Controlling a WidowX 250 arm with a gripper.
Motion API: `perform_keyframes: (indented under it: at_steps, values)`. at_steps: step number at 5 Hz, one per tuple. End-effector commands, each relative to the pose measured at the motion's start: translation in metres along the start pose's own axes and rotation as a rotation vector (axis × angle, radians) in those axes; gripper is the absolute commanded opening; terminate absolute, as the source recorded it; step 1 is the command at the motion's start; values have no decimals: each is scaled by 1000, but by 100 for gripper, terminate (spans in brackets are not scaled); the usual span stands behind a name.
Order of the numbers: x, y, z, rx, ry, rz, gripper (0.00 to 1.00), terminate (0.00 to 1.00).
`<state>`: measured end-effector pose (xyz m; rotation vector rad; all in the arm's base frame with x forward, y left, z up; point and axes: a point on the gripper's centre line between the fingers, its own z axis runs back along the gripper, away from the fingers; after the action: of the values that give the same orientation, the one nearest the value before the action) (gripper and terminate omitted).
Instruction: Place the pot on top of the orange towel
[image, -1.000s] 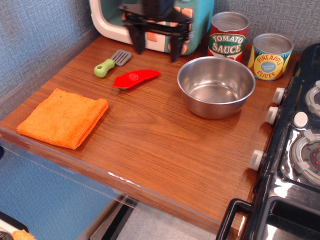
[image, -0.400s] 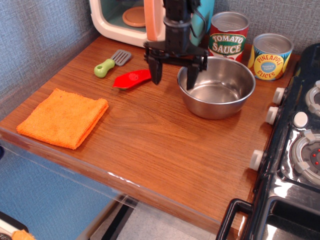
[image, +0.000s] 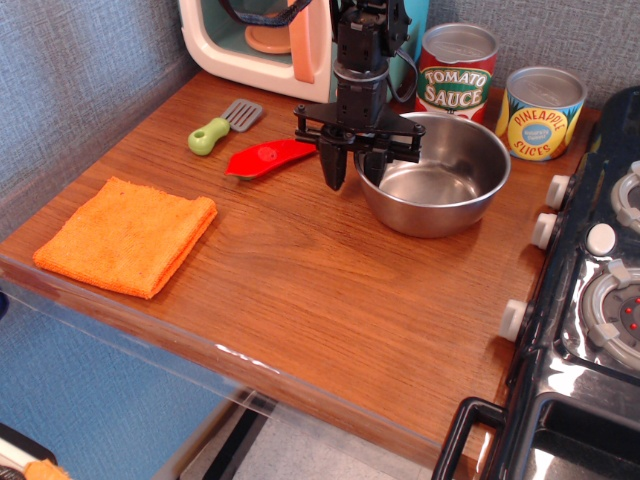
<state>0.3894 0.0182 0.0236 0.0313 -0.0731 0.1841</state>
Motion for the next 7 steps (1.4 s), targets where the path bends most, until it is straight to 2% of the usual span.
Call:
perform_keyframes:
  at_steps: [1,2,3,4,5,6,7]
  values:
    - [7,5,56,-60,-138,-9,0,0]
    - [8,7,96,-113,-195,-47,0,0]
    - [-4,33,139,-141,-258,-39,0,0]
    - [-42,87,159,-78,-247,-1,0,0]
    - [-76,138,145,22,-178,24,0,0]
    - [-100,189,121,107,-107,70,0,0]
    - [-100,238,99,125,-67,112,0,0]
